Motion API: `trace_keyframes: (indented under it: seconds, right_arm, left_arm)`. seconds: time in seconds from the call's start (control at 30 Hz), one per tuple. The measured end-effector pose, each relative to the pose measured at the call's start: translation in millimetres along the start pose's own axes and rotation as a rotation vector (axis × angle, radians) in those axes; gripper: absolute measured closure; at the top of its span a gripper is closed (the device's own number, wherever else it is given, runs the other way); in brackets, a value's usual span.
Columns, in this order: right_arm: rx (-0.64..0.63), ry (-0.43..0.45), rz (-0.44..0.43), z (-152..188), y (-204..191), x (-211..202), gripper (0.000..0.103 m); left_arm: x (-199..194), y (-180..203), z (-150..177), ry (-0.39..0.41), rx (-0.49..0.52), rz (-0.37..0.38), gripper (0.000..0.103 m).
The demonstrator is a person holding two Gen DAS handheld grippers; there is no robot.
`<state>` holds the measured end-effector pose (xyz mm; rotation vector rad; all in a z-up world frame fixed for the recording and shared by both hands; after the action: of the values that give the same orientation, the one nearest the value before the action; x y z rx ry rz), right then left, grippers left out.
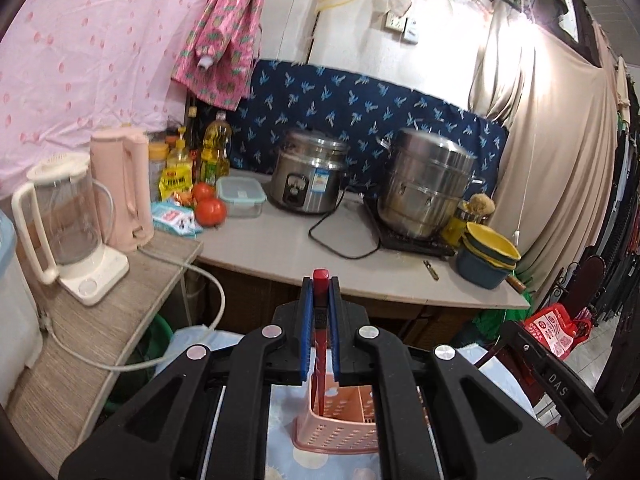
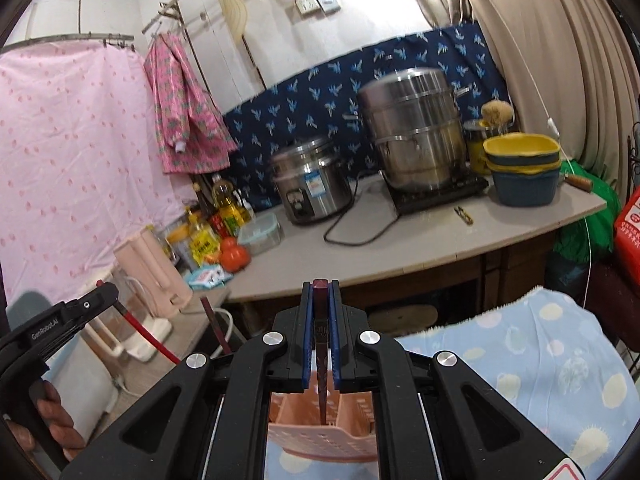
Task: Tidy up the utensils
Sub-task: 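Open both tools to drop the chopsticks into the pink caddy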
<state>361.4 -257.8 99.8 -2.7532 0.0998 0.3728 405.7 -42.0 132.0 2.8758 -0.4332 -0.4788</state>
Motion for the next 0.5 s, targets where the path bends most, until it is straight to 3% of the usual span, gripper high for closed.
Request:
trace_keyframes:
  seconds: [0.13,0.17,0.23,0.27,0.5]
  right_arm:
    - [-0.022,-0.041,0.018,19.0,6.5,5.1,0.093]
    - [-0.032,-0.036,0.033,21.3,8.2,3.2,0.085]
    - [-0.035,-0.030,0.049,23.1,11.0,-1.9,0.061]
    - [-0.025,-0.021,0.052,23.0,13.1,-5.6,0.052]
    - [-0.043,-0.016,0.048,28.7,14.2,-34.9,0.051]
  left_arm:
    - [7.9,-4.9,19.7,-0.028,-0.007,-0.012,0.094]
    - [7.8,-7.1,23.4,-0.028,-0.008,-0.033,0.088]
    - [7.1,-12.6,30.6,-0.044,-0.021,-0.061,0.049]
    - [4.4,-15.2,32.3,-0.039,-0.034,-0.074,0.046]
    - [-17.4,-17.0,45.5,-0.060,-0.015,-0.091,0.045]
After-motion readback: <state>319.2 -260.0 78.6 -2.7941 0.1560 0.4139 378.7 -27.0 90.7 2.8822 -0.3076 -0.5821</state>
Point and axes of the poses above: each gripper's, at about its wrist camera, not at the fingertips, and x roughly the way its jaws point, y to its right, z to its underside, the point moved 8 cm from there along x, roughly the way its jaws point, and after that the axes turned 9 degrees about y, right-handed, at the moved point
